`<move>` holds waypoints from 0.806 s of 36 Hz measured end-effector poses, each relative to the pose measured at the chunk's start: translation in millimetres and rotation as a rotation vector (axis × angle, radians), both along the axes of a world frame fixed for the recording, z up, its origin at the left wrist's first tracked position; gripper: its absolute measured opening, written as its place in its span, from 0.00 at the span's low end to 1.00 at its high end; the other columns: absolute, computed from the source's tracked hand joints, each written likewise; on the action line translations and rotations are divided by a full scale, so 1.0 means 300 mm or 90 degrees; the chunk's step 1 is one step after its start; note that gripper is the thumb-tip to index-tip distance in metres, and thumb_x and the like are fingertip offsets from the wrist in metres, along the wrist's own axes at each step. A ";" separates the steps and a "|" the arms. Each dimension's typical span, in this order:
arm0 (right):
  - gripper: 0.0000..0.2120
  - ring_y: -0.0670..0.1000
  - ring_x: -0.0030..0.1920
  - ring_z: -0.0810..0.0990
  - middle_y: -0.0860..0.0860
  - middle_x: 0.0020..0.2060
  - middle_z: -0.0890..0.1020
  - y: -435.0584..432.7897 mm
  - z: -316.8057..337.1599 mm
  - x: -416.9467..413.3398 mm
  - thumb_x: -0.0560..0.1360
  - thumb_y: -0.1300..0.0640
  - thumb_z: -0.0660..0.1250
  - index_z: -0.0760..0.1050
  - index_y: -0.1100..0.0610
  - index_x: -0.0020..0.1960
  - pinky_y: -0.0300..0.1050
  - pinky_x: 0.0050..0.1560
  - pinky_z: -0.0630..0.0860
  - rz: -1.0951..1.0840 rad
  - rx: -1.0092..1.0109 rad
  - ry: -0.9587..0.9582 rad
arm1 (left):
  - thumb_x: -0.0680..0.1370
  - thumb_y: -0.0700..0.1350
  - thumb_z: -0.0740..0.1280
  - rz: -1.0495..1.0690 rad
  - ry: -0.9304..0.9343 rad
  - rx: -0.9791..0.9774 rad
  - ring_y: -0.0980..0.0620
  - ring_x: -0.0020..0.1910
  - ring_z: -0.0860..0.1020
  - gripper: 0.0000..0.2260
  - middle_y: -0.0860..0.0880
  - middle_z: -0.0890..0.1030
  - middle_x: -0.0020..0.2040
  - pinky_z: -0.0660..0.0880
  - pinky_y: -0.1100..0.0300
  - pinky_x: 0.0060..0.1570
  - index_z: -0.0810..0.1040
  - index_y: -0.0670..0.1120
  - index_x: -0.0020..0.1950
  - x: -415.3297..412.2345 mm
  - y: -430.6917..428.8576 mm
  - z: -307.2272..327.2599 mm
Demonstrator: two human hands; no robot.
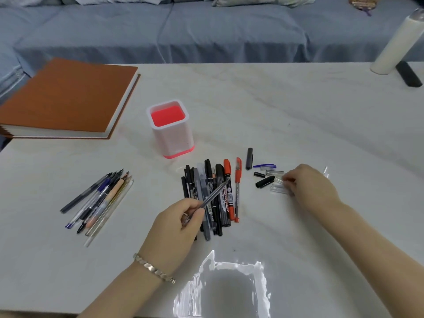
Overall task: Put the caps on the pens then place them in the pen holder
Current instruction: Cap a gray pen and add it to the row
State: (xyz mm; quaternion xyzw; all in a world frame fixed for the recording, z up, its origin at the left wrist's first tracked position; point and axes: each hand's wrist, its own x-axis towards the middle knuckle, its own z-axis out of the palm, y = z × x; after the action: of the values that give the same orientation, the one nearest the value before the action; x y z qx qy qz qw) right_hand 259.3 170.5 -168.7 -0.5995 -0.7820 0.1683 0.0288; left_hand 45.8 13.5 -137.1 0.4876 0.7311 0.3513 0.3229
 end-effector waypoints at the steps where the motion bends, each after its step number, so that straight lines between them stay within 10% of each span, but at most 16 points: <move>1: 0.11 0.54 0.43 0.69 0.54 0.43 0.71 -0.001 0.006 -0.001 0.75 0.63 0.57 0.76 0.57 0.39 0.42 0.35 0.59 0.017 0.000 -0.014 | 0.76 0.42 0.63 0.005 -0.006 0.000 0.58 0.32 0.71 0.11 0.42 0.81 0.39 0.69 0.72 0.33 0.74 0.59 0.39 0.000 -0.002 0.000; 4: 0.15 0.56 0.43 0.72 0.54 0.43 0.72 -0.001 0.017 0.001 0.76 0.62 0.57 0.72 0.53 0.32 0.42 0.34 0.61 0.057 -0.009 -0.026 | 0.76 0.42 0.63 0.012 -0.014 -0.003 0.57 0.31 0.71 0.11 0.41 0.81 0.40 0.69 0.72 0.33 0.74 0.59 0.39 0.002 -0.004 -0.001; 7: 0.10 0.57 0.50 0.76 0.55 0.48 0.75 0.004 0.026 0.003 0.76 0.61 0.59 0.79 0.57 0.46 0.43 0.43 0.67 0.065 -0.023 -0.031 | 0.76 0.42 0.63 0.012 -0.021 -0.005 0.59 0.31 0.70 0.11 0.41 0.81 0.39 0.69 0.71 0.33 0.74 0.59 0.39 0.005 -0.007 0.002; 13: 0.15 0.52 0.40 0.70 0.51 0.41 0.70 -0.006 0.034 0.001 0.72 0.61 0.60 0.66 0.50 0.29 0.38 0.28 0.58 0.057 -0.042 -0.036 | 0.76 0.42 0.63 0.016 -0.026 -0.004 0.59 0.30 0.70 0.10 0.40 0.81 0.39 0.68 0.73 0.30 0.76 0.57 0.40 0.005 -0.015 0.004; 19: 0.07 0.56 0.45 0.77 0.57 0.43 0.80 -0.041 0.018 0.011 0.73 0.60 0.62 0.77 0.63 0.41 0.49 0.45 0.75 0.029 -0.030 0.025 | 0.76 0.41 0.63 0.022 -0.031 -0.004 0.61 0.30 0.72 0.11 0.46 0.81 0.36 0.68 0.75 0.30 0.75 0.57 0.39 0.005 -0.024 0.000; 24: 0.04 0.49 0.44 0.72 0.48 0.39 0.75 -0.053 0.001 0.021 0.73 0.58 0.62 0.76 0.56 0.42 0.42 0.41 0.66 0.032 0.025 0.051 | 0.76 0.41 0.63 0.016 -0.026 0.001 0.61 0.29 0.71 0.11 0.46 0.81 0.36 0.68 0.74 0.29 0.76 0.57 0.39 0.012 -0.014 0.003; 29: 0.07 0.45 0.32 0.76 0.47 0.35 0.79 -0.109 0.010 0.018 0.71 0.63 0.66 0.74 0.51 0.40 0.33 0.39 0.71 -0.092 0.031 0.397 | 0.75 0.41 0.64 0.014 -0.031 0.012 0.60 0.30 0.71 0.11 0.47 0.81 0.35 0.68 0.73 0.31 0.75 0.57 0.37 0.014 -0.015 0.010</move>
State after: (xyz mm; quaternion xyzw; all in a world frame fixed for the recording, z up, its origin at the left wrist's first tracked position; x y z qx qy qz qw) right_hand 264.8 137.6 -165.7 -0.5722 -0.6947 0.3227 0.2930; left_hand 50.0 8.9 -134.2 0.4740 0.7250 0.3733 0.3321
